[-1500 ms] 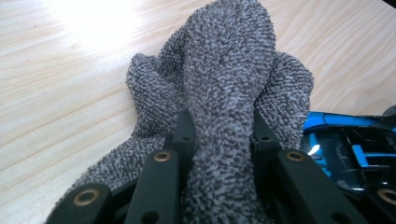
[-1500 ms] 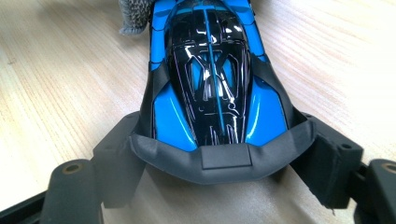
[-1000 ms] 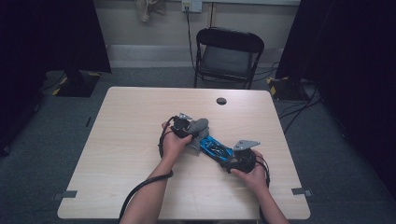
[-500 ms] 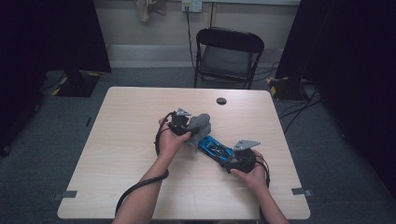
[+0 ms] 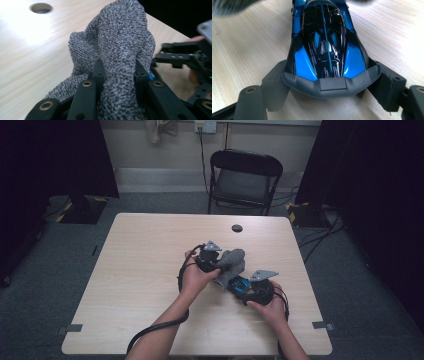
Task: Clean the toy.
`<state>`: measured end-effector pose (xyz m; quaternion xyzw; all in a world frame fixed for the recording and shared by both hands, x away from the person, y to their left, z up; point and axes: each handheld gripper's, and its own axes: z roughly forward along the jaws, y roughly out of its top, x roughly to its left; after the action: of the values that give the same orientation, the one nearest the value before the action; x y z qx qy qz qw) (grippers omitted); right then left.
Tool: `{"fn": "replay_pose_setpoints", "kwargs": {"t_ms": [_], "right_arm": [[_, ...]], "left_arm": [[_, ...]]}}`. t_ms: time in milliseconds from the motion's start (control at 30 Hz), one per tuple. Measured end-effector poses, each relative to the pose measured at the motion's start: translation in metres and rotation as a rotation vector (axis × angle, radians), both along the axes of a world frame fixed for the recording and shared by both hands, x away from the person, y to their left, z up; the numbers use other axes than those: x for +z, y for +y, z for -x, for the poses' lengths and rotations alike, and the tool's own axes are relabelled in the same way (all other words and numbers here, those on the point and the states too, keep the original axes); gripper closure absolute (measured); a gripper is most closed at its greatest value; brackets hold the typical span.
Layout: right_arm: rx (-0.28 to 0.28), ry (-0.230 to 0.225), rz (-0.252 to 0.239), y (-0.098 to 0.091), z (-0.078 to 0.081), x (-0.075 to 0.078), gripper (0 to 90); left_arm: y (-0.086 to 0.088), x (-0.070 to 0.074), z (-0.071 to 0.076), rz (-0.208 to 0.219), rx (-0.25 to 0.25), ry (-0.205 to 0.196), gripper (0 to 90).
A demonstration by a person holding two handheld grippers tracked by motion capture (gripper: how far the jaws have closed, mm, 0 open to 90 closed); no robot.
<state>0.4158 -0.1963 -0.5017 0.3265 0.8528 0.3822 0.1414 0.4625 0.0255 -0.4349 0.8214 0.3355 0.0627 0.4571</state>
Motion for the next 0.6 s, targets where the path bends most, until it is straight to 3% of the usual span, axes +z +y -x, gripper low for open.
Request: {"fn": "replay_pose_setpoints", "kwargs": {"t_ms": [167, 500, 600], "right_arm": [[0.0, 0.0, 0.0, 0.0, 0.0, 0.0, 24.4], [-0.001, 0.001, 0.0, 0.0, 0.0, 0.0, 24.4], [0.0, 0.001, 0.0, 0.0, 0.0, 0.0, 24.4]], "left_arm": [[-0.018, -0.007, 0.011, 0.014, -0.052, 0.017, 70.7], [-0.043, -0.026, 0.022, -0.028, -0.128, 0.048, 70.6], [-0.044, -0.029, 0.021, -0.031, -0.137, 0.038, 70.5]]}}
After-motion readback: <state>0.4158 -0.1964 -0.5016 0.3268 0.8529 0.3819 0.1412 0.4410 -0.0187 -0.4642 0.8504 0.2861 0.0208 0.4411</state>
